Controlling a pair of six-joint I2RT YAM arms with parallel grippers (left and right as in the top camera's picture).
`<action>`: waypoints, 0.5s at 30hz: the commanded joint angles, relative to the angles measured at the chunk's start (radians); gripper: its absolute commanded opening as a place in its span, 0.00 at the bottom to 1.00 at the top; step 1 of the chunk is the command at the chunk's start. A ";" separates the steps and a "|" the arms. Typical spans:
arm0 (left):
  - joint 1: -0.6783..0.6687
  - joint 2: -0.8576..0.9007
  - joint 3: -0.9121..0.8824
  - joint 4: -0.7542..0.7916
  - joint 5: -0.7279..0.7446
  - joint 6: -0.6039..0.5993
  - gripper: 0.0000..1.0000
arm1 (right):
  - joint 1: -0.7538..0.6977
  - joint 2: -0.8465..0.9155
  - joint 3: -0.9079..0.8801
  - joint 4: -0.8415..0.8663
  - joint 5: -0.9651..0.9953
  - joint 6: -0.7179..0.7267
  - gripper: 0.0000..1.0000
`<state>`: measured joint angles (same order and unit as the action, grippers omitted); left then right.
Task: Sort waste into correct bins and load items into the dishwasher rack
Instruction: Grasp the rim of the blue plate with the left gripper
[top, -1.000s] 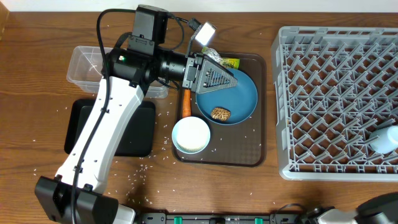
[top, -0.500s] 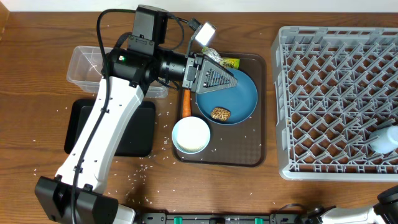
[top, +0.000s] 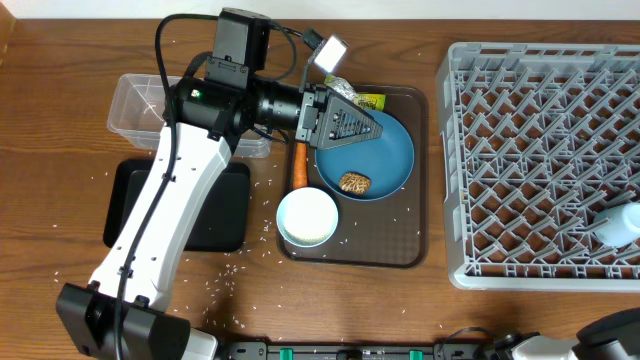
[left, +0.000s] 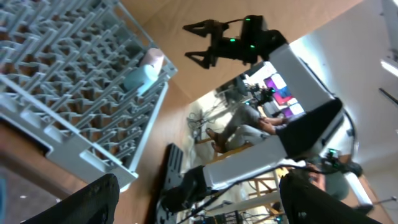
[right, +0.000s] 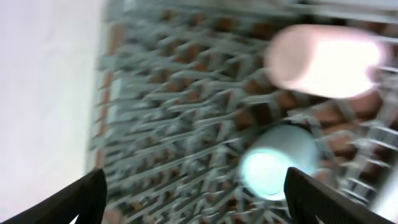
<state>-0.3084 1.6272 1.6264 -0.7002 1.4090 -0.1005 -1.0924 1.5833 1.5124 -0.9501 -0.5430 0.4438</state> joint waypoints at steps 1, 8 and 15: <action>-0.005 -0.007 -0.005 -0.018 -0.161 0.010 0.81 | 0.046 -0.066 0.016 0.032 -0.262 -0.097 0.84; -0.098 -0.031 -0.005 -0.200 -1.032 0.008 0.79 | 0.246 -0.273 0.018 0.007 -0.271 -0.198 0.90; -0.107 0.015 -0.019 -0.234 -1.294 -0.009 0.79 | 0.505 -0.372 0.018 -0.114 -0.024 -0.221 0.91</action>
<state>-0.4206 1.6268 1.6253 -0.9279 0.3222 -0.1047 -0.6628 1.2106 1.5261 -1.0340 -0.7101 0.2588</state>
